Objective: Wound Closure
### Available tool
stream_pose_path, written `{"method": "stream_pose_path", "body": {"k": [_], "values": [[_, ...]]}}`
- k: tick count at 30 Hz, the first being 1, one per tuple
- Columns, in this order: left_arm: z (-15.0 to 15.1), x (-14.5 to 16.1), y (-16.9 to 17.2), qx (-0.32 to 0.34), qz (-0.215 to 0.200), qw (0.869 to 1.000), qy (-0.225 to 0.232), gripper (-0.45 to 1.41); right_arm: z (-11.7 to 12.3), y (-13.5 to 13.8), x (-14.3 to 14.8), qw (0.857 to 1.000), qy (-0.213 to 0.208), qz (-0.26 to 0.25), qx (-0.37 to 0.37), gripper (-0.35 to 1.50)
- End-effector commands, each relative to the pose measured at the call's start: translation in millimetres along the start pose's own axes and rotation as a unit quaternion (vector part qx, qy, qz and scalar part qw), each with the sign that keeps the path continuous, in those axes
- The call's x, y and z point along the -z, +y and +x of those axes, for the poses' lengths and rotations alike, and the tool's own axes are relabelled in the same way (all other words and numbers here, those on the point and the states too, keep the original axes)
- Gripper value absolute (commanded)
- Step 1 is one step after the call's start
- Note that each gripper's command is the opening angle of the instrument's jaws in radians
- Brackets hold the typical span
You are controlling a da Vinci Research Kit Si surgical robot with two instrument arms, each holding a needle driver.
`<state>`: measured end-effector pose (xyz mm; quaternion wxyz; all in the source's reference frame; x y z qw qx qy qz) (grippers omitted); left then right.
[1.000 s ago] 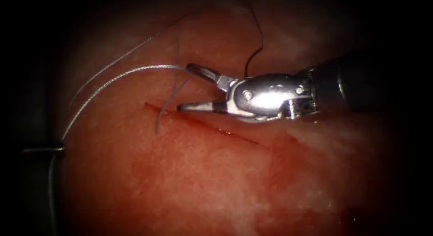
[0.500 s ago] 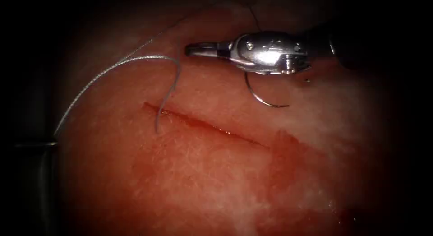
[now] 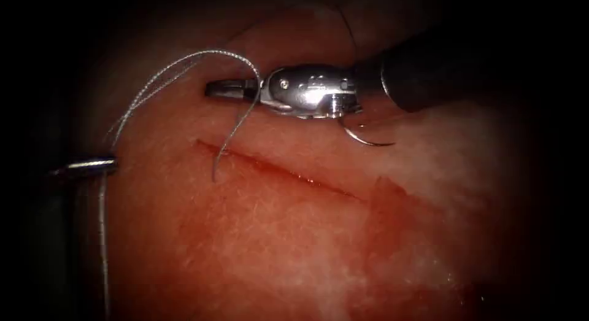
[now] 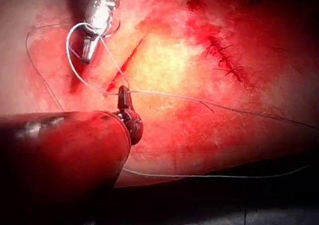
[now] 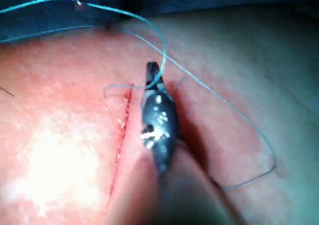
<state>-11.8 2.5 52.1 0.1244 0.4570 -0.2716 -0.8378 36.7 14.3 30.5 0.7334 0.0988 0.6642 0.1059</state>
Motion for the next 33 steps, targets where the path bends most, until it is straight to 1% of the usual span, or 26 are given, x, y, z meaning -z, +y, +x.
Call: {"method": "stream_pose_path", "body": {"k": [1,3,7,10,16,17,19,20,23,24,26,28,33], "values": [[0.2,-0.8,1.7,0.008,-0.006,1.000,-0.003,-0.45,-0.1,-1.1,-0.7,1.000,0.003,0.002,-0.003,-0.35],[-1.4,-3.0,3.9,0.018,-0.016,1.000,-0.017,-0.45,0.3,-1.7,-0.8,1.000,0.011,-0.001,-0.004,-0.35],[-2.5,-5.4,6.5,0.030,-0.028,0.999,-0.012,-0.45,0.6,-2.6,-1.2,1.000,0.022,-0.009,-0.003,-0.35],[-2.4,-6.6,7.3,0.033,-0.034,0.999,-0.007,-0.45,0.7,-2.9,-1.4,1.000,0.025,-0.015,-0.003,-0.35],[-1.0,-8.3,7.8,0.036,-0.041,0.999,0.005,-0.45,0.8,-2.9,-1.6,0.999,0.026,-0.027,-0.003,-0.35],[-0.8,-8.4,7.8,0.037,-0.041,0.998,0.008,-0.45,0.7,-2.9,-1.7,0.999,0.025,-0.032,-0.003,-0.27],[-0.1,-8.5,8.0,0.037,-0.042,0.998,0.013,-0.45,0.7,-2.8,-1.8,0.999,0.022,-0.046,-0.004,-0.01],[0.1,-8.4,8.0,0.037,-0.042,0.998,0.016,-0.45,0.6,-2.7,-2.0,0.998,0.019,-0.058,-0.007,0.26],[1.2,-8.2,8.1,0.039,-0.043,0.998,0.019,-0.45,0.4,-2.4,-2.9,0.996,0.009,-0.090,-0.002,0.96],[1.6,-8.2,8.1,0.039,-0.043,0.998,0.020,-0.45,0.3,-2.4,-3.2,0.996,0.007,-0.094,-0.002,1.08],[2.5,-7.9,8.0,0.041,-0.044,0.998,0.021,-0.45,0.1,-2.3,-3.8,0.995,0.004,-0.100,0.001,1.21],[3.4,-7.4,7.7,0.043,-0.046,0.998,0.024,-0.45,0.0,-2.4,-4.2,0.995,0.003,-0.103,0.002,1.28],[5.3,-5.7,6.4,0.054,-0.052,0.997,0.028,-0.45,-0.6,-3.1,-4.2,0.994,0.001,-0.109,0.008,1.31]]}}
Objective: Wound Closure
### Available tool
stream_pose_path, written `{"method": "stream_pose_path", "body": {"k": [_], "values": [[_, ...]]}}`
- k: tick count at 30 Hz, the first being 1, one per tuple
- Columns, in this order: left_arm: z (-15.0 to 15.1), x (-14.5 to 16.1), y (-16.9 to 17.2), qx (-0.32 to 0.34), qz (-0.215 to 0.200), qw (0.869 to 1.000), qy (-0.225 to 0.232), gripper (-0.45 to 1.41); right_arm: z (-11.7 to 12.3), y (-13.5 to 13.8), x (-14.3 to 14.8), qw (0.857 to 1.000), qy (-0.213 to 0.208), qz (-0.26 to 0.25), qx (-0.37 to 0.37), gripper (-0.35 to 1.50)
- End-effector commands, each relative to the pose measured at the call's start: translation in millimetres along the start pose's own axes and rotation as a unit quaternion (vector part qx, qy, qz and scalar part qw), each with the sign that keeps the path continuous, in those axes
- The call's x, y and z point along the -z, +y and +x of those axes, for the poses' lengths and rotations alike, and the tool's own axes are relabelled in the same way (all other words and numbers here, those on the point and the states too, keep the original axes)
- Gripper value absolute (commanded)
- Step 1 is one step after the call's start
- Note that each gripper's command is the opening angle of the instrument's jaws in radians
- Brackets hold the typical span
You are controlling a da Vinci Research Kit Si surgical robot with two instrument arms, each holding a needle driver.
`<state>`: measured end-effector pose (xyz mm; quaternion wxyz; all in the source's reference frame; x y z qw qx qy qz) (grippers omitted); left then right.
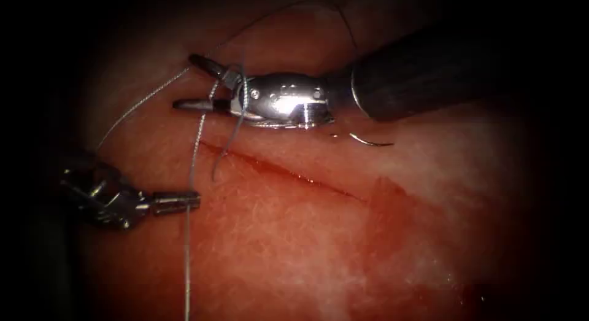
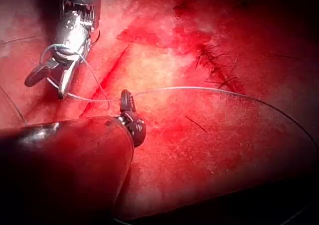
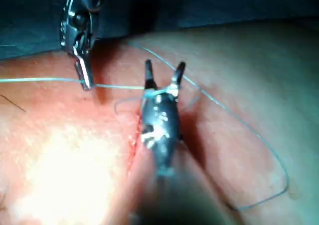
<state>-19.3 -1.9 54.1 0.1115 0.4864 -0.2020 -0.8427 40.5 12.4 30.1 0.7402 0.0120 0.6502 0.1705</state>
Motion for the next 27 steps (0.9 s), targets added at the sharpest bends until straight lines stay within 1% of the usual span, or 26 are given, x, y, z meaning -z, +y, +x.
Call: {"method": "stream_pose_path", "body": {"k": [1,5,11,16,21,27], "values": [[0.8,0.0,1.1,0.005,-0.003,1.000,0.001,-0.45,-0.9,-1.3,-0.2,1.000,-0.001,0.000,-0.001,1.31],[3.1,1.2,0.3,0.003,-0.009,1.000,0.005,-0.45,-1.5,-1.8,0.0,1.000,-0.014,-0.001,0.003,1.30],[7.1,2.6,-2.0,-0.010,-0.013,1.000,0.023,-0.45,-2.5,-2.6,-0.4,0.999,-0.052,0.001,0.009,1.26],[8.8,3.8,-4.8,-0.030,-0.021,0.999,0.038,-0.45,-3.5,-3.9,-0.5,0.997,-0.077,0.014,0.018,1.26],[9.1,4.3,-7.8,-0.054,-0.021,0.997,0.051,-0.45,-4.3,-5.1,-0.3,0.995,-0.090,0.023,0.024,1.30],[8.0,4.8,-11.3,-0.078,-0.027,0.995,0.063,-0.45,-4.4,-6.0,0.4,0.995,-0.092,0.031,0.026,1.31]]}}
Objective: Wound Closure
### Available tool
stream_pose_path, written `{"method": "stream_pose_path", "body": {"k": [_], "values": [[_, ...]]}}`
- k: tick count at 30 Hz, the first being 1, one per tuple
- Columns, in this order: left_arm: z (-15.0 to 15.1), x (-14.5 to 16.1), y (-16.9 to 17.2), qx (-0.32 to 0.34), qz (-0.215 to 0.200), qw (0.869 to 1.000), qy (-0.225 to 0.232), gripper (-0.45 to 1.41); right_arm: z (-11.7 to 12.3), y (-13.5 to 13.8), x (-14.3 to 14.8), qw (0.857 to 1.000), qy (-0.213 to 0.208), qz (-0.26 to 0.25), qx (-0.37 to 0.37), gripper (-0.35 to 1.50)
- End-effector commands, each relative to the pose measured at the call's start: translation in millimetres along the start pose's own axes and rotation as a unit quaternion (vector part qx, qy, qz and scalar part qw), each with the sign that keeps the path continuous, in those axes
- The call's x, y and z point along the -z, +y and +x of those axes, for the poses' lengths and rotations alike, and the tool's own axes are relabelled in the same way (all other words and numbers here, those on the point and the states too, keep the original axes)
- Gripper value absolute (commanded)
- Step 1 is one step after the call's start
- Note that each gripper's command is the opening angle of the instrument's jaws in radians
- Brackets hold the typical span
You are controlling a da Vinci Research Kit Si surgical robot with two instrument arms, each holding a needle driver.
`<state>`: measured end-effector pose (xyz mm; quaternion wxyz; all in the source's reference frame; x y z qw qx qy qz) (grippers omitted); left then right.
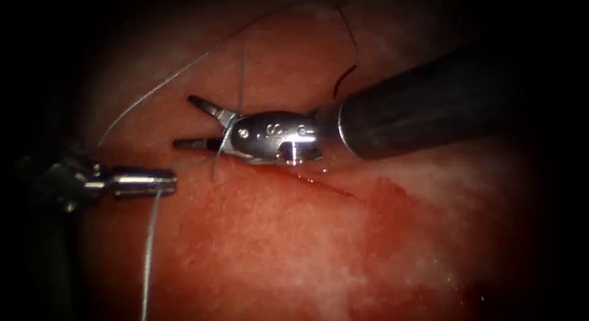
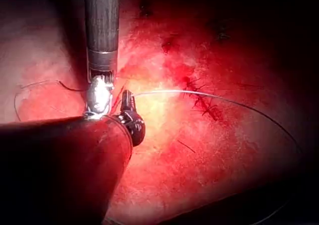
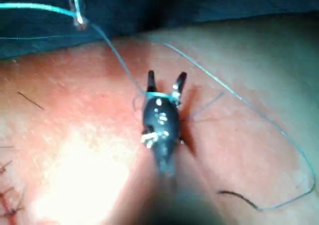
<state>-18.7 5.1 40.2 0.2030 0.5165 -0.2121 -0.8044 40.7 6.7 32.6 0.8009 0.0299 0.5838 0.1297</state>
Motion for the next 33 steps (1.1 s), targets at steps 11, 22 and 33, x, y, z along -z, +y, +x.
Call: {"method": "stream_pose_path", "body": {"k": [11,22,33], "values": [[-4.5,-1.8,-2.6,-0.003,0.001,0.999,0.051,-0.45,0.0,-2.7,-0.1,0.999,0.017,0.034,0.001,1.31],[-10.4,-5.0,-3.5,0.043,0.002,0.987,0.152,-0.45,0.4,-3.8,0.0,0.998,0.031,0.060,0.004,1.33],[-15.1,-7.1,0.5,0.073,-0.019,0.973,0.216,-0.45,0.6,-4.5,0.3,0.992,0.075,0.097,0.005,1.28]]}}
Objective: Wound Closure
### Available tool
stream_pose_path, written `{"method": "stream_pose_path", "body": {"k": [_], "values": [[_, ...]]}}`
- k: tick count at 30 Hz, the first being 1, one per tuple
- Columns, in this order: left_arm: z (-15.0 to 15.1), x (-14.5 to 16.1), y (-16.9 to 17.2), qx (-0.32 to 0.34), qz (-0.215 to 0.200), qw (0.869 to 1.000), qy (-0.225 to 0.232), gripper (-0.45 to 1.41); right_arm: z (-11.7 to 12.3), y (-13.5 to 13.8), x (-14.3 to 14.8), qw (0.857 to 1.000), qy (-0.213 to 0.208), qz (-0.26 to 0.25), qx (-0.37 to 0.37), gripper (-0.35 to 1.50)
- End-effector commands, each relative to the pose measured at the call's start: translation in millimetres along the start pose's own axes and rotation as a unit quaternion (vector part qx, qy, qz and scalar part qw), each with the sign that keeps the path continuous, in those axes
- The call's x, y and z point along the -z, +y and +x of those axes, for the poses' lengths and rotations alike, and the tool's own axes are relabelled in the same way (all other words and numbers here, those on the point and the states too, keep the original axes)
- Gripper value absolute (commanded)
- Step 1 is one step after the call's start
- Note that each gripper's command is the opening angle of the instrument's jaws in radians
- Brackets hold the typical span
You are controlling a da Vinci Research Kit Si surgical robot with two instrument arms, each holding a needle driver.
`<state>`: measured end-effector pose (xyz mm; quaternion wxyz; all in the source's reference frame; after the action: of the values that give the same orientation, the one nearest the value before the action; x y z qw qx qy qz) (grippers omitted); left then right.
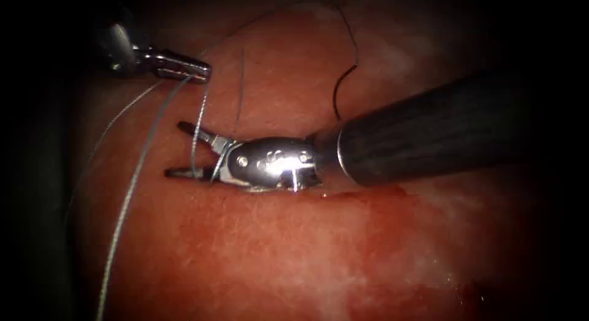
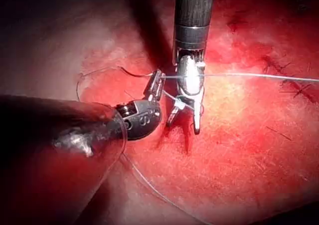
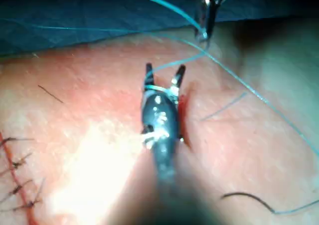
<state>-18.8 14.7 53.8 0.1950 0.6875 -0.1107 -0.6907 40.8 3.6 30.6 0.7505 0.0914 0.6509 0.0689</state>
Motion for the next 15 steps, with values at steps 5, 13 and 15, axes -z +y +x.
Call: {"method": "stream_pose_path", "body": {"k": [5,13,15], "values": [[-2.6,-0.6,2.5,0.011,-0.009,1.000,0.012,-0.45,-0.6,-1.0,-0.6,1.000,0.020,0.011,-0.011,1.26],[-6.2,-1.1,3.1,0.022,-0.006,1.000,0.017,-0.45,-0.5,-1.1,-0.5,0.999,0.039,0.010,-0.021,1.25],[-6.7,-1.1,3.4,0.026,-0.006,1.000,0.015,-0.45,-0.5,-1.1,-0.4,0.999,0.045,0.012,-0.023,1.25]]}}
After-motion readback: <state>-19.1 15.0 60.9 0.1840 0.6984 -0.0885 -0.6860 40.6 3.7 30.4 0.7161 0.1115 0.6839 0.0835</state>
